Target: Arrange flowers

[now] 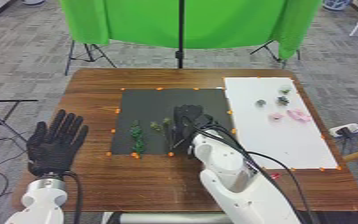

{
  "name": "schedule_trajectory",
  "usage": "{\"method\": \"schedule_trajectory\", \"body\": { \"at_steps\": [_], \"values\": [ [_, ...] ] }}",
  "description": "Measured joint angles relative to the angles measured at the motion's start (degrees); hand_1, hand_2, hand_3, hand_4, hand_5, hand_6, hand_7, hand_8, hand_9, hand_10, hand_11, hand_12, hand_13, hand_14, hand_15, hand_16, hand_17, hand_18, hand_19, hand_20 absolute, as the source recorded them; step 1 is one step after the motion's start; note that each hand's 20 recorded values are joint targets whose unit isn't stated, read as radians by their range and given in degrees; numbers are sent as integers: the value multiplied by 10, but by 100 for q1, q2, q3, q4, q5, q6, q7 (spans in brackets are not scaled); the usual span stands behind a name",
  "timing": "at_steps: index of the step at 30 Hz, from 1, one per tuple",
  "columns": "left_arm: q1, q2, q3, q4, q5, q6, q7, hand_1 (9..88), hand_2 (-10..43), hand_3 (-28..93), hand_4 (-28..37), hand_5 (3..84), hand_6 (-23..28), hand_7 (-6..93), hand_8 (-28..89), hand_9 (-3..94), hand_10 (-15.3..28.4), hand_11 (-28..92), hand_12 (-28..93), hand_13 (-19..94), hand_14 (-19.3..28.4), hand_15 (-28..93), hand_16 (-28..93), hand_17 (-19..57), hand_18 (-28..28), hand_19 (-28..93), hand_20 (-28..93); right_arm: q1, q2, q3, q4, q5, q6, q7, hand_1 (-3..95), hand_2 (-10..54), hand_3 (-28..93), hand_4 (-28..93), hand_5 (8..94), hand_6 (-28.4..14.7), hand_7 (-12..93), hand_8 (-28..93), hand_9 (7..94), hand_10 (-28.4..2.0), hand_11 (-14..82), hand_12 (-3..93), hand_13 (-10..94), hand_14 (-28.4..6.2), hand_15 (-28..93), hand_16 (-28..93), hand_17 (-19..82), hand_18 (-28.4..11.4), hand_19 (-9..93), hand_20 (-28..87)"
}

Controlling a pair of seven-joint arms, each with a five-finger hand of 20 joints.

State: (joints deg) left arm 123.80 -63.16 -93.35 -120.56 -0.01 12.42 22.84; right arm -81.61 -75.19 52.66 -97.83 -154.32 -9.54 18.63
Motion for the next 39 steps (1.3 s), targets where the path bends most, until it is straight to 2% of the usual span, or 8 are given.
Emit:
{"method": "schedule_trajectory", "body": {
  "at_steps": [11, 18, 22, 26, 32, 39],
  "values": [
    [21, -3, -10, -11, 0, -17, 25, 284, 170, 757, -283, 465, 97, 123, -107, 409, 157, 207, 79, 295, 160, 353, -86, -81, 139, 349, 108, 130, 203, -116, -200, -47, 1186, -19, 636, -95, 696, -283, 821, 7, 219, 7, 863, -111, 52, 337, 667, -99, 550, 414, 309, -247, 904, 544],
    [38, 41, -8, -14, 7, -16, 101, 284, 173, 751, -283, 466, 100, 124, -103, 411, 160, 207, 86, 298, 165, 357, -82, -88, 144, 360, 106, 764, 140, -574, -347, 557, 726, -483, 646, -95, 675, -283, 801, 18, 204, 3, 852, -107, 46, 327, 663, -99, 545, 410, 306, -245, 904, 545],
    [-62, 139, 66, 27, 46, 16, 123, 287, 178, 743, -283, 464, 102, 127, -100, 409, 160, 208, 94, 295, 164, 361, -78, -92, 145, 366, 101, 1120, -212, -918, 22, 411, 665, -937, 669, -95, 637, -283, 765, 36, 172, 0, 832, -94, 41, 312, 662, -92, 536, 401, 304, -243, 902, 550],
    [-206, 267, 163, 46, 102, 73, 136, 289, 183, 733, -283, 458, 102, 134, -96, 401, 154, 208, 105, 293, 156, 358, -73, -96, 148, 374, 95, 1184, -762, -1055, 449, -79, 604, -1070, 693, -95, 577, -238, 719, 59, 139, -25, 807, -83, 32, 297, 652, -89, 528, 398, 296, -239, 895, 557],
    [-348, 394, 216, 38, 113, 292, 122, 288, 194, 722, -283, 438, 100, 134, -101, 376, 146, 204, 110, 283, 140, 338, -57, -101, 148, 382, 82, 907, -1347, -1081, 609, -461, 193, -1068, 707, -95, 561, -210, 708, 53, 125, -64, 798, -85, 29, 286, 641, -92, 528, 393, 292, -235, 892, 561],
    [-362, 408, 223, 4, 91, 412, 173, 289, 198, 716, -283, 431, 103, 134, -107, 360, 147, 212, 101, 277, 135, 325, -32, -113, 155, 389, 75, 590, -1480, -1104, 814, -1030, 27, -1260, 689, -95, 607, -255, 727, 36, 165, -23, 803, -92, 40, 295, 638, -91, 536, 389, 295, -239, 890, 561]
  ]
}}
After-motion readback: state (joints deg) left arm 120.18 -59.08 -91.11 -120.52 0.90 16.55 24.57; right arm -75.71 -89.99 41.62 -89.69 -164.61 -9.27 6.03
